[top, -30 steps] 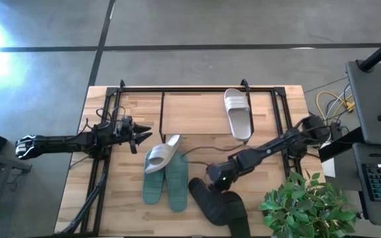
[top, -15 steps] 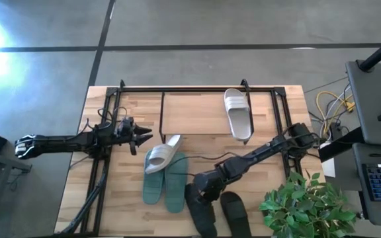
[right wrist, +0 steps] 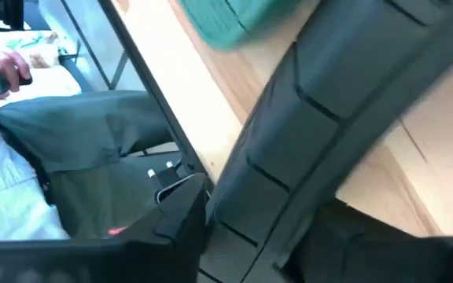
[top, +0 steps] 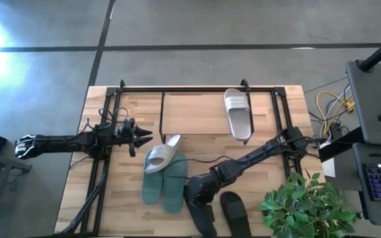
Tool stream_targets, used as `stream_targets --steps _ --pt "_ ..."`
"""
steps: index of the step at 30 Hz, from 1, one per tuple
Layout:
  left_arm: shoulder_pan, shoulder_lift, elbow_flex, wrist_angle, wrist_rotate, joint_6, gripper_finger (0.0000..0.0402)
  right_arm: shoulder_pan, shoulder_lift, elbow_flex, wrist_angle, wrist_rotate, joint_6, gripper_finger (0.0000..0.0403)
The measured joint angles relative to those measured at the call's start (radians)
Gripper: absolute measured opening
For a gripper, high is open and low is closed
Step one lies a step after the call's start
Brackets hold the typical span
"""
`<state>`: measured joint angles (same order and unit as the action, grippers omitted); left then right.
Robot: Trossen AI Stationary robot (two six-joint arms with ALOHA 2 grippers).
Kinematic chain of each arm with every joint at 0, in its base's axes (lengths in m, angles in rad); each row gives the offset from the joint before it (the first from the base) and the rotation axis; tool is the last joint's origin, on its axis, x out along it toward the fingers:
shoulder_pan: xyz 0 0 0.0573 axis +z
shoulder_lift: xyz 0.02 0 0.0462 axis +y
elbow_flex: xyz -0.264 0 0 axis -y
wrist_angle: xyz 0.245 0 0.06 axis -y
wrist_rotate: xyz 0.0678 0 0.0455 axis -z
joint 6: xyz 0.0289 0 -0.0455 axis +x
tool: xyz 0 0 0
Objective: Pick and place slides into the shelf
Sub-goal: Put the left black slide on the shelf
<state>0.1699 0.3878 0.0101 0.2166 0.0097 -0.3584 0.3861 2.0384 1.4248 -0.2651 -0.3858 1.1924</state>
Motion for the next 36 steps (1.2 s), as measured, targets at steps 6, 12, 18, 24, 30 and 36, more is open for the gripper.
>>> stream_targets --steps 6,12,18,24,30,36 --pt "0.000 0.007 0.000 -0.003 0.007 0.000 0.0134 0.009 -0.023 0.119 -0.287 0.126 -0.151 0.0072" --pt "0.000 0.011 0.000 -0.002 0.007 0.006 0.0134 0.018 -0.025 0.369 -0.744 0.477 -0.389 0.0080" --pt "0.000 0.023 0.000 0.001 0.006 0.007 0.0134 0.020 -0.026 0.587 -1.057 0.836 -0.578 0.0104" --pt "0.000 0.035 0.000 0.002 0.006 0.006 0.0134 0.017 -0.029 0.676 -1.113 1.136 -1.072 0.0087" --pt "0.000 0.037 0.000 0.002 0.006 0.006 0.0134 0.000 -0.027 0.613 -1.109 1.240 -1.539 0.0091" --pt "0.000 0.037 0.000 0.001 0.005 0.006 0.0134 0.002 -0.026 0.544 -1.085 1.362 -1.739 0.0089"
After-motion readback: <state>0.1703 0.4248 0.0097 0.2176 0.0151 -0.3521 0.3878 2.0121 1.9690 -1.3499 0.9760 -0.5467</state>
